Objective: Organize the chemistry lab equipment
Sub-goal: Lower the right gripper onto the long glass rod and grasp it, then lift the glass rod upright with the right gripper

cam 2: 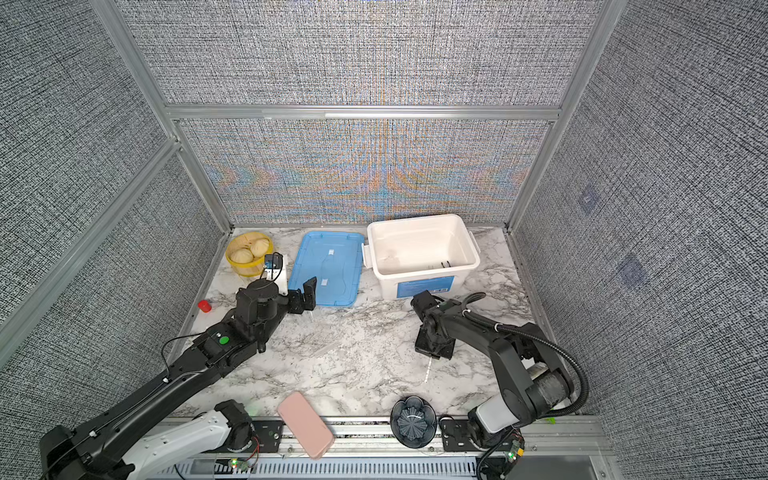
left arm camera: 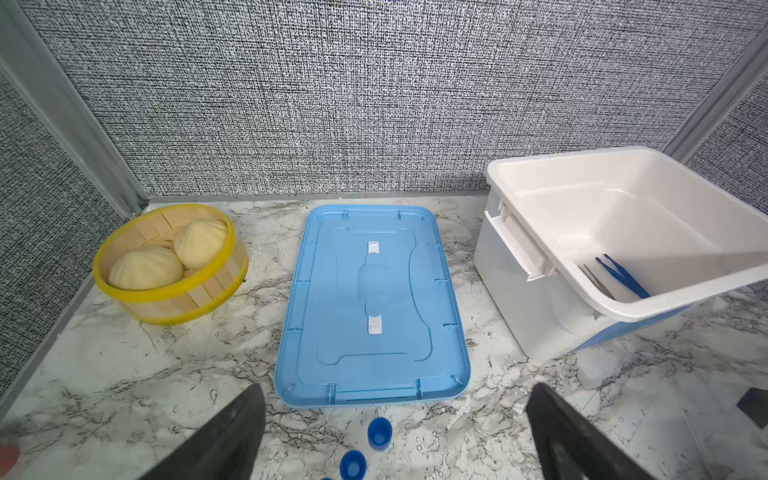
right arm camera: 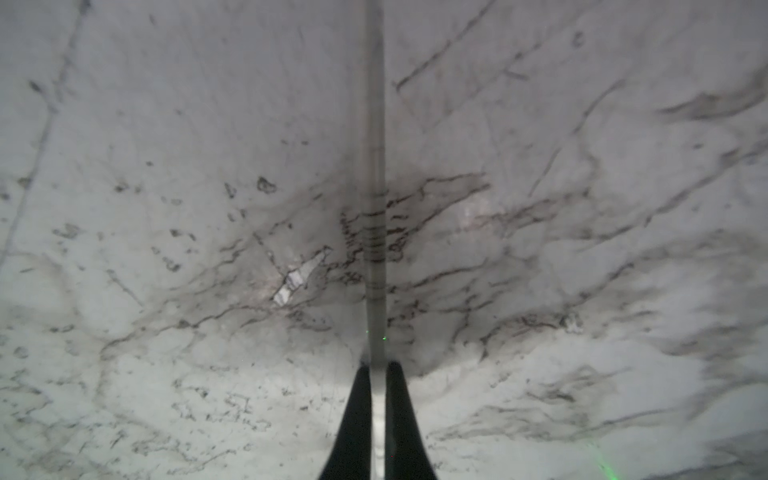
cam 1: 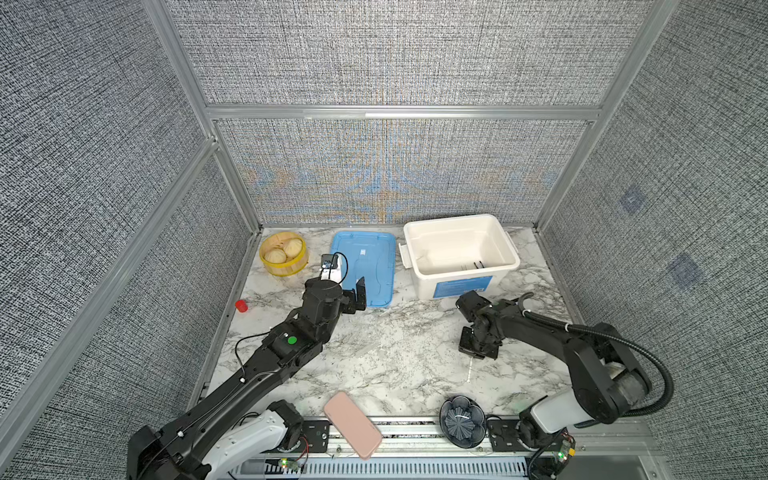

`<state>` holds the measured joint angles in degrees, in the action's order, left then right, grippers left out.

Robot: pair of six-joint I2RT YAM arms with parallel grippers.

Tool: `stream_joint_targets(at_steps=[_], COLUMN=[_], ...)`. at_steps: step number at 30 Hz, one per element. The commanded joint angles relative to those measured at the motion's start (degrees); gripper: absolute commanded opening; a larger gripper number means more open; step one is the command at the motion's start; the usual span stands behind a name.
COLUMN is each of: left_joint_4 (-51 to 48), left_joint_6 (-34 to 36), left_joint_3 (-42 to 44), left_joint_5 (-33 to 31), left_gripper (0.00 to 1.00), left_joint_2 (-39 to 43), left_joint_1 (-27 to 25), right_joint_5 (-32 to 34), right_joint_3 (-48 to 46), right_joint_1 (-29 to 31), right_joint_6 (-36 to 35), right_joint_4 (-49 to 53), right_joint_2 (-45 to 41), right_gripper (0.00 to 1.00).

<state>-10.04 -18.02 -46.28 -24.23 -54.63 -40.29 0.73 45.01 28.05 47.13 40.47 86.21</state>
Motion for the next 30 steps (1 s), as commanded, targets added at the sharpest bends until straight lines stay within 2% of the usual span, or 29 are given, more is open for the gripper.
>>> stream_joint_targets(at_steps=[1,10,23,26,30], left_joint_4=[0.5,-0.7,-1.4,-1.1,-0.1], left_joint_6=[0.0,0.6,-1.0,-1.2,-2.5], left_joint_3=[-1.1,-4.4,-4.7,-5.6,-8.3], left_joint_5=[0.2,1.4,3.7,8.2,19.9], left_gripper=[0.99,0.99,0.99,0.99,0.99], left_joint_2=[-0.1,-0.9,-0.4,-2.4,-7.8], left_joint_1=[0.1,0.1,0.1,0.0,0.0], right_joint_5=[-1.7,0.7,-1.3,-1.6,-2.8], right_joint_3=[-0.8,-2.1,-4.4,-4.3,-4.2], right_joint_1=[0.1,-1.4,-3.0,-3.4,-5.1], right_joint_6=[-1.1,-3.7,-7.0,-6.4,-4.8], right_joint_4=[-2.0,-4.0,-9.8,-10.1,-9.9], right_joint_2=[-2.2,-8.1,-5.8,-7.1,-10.2], right_gripper=[0.00,0.00,0.00,0.00,0.00])
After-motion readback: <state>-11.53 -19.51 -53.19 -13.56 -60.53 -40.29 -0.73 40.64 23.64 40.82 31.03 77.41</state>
